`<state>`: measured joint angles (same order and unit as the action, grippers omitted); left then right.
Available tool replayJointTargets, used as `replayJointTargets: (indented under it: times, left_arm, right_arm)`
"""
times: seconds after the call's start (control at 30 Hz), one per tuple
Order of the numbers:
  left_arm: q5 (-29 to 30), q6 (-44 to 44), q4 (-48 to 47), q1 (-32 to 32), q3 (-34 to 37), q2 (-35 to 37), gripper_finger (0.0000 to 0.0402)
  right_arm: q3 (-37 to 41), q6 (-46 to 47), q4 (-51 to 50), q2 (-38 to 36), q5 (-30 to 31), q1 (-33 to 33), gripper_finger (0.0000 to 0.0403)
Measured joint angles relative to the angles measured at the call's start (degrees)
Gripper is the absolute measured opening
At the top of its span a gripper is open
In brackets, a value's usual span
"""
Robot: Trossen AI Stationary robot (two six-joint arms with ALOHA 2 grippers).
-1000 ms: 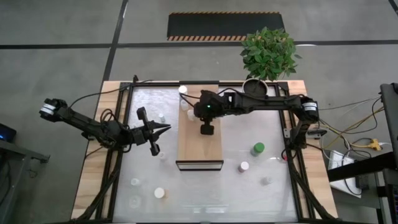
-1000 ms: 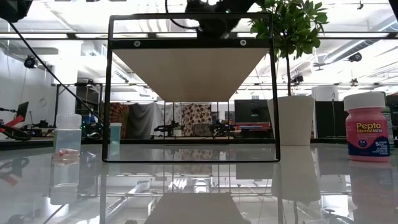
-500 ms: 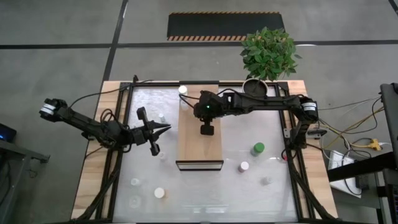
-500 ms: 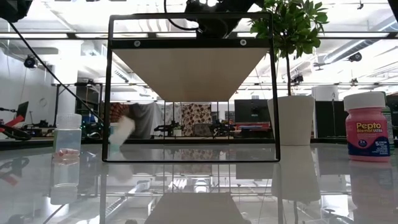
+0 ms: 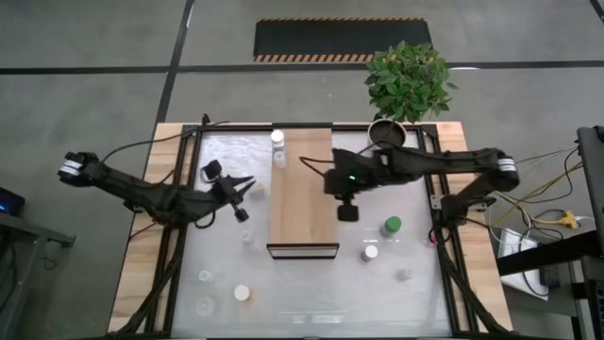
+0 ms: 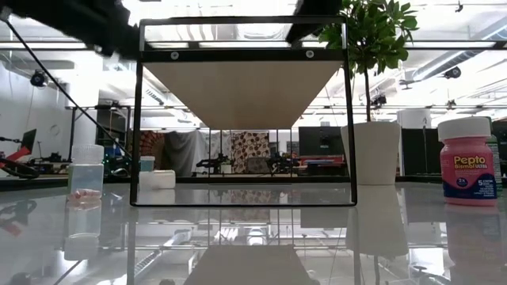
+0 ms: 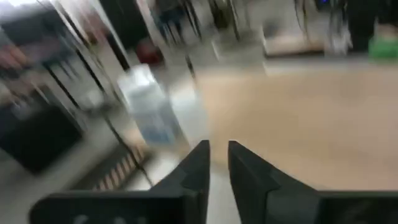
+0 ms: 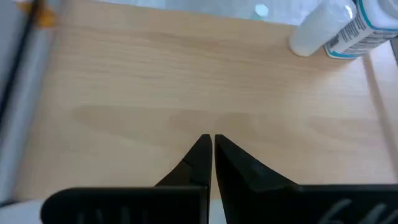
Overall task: Pick and place medicine bottles onto shelf by color
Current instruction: Put the blue pill bottle on the shelf
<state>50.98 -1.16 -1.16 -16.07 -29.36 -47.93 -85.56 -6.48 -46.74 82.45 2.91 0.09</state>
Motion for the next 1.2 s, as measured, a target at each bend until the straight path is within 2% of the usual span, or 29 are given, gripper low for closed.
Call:
replayJointTargets:
  times: [0.07,0.13,0.23,0.3,0.4,0.53,0.67,0.87,1.2]
  left_arm:
    - [-4.6,-7.7,-11.9,2.6,-2.9,-0.8,0.0067]
    - [-7.6,-11.9,-22.1,5.5,-5.5,-1.7,0.0093]
    - [-8.4,-12.7,-28.0,10.1,-7.6,-3.5,0.0134]
    - [-10.0,-10.6,-28.4,13.5,-8.1,-4.7,0.0159]
    - [-15.5,-8.4,-27.7,19.5,-8.0,-6.7,0.0181]
    - [-21.1,-7.5,-27.8,26.9,-6.9,-9.7,0.0187]
    - [-25.8,-7.0,-26.6,31.6,-6.8,-12.6,0.0187]
    - [-31.5,-5.9,-24.7,34.6,-6.8,-17.5,0.0187]
    - [-31.7,-7.4,-24.8,36.0,-6.8,-24.2,0.0187]
  right_arm:
    - [2.3,0.8,0.0,-2.8,0.0,1.3,0.0011]
    - [4.4,1.9,0.9,-5.2,0.0,2.4,0.0011]
    - [8.0,3.5,3.8,-8.2,0.0,4.1,0.0011]
    - [10.2,3.9,6.1,-9.7,0.0,5.1,0.0011]
    - [12.5,5.1,7.0,-10.9,-0.1,6.2,0.0011]
    - [14.5,6.3,7.2,-11.2,0.1,7.4,0.0011]
    - [15.5,6.6,6.8,-11.1,0.1,8.2,0.0011]
    - [15.8,6.6,6.7,-11.1,0.1,8.3,0.0011]
    - [15.8,6.5,6.6,-11.1,0.1,8.3,0.0011]
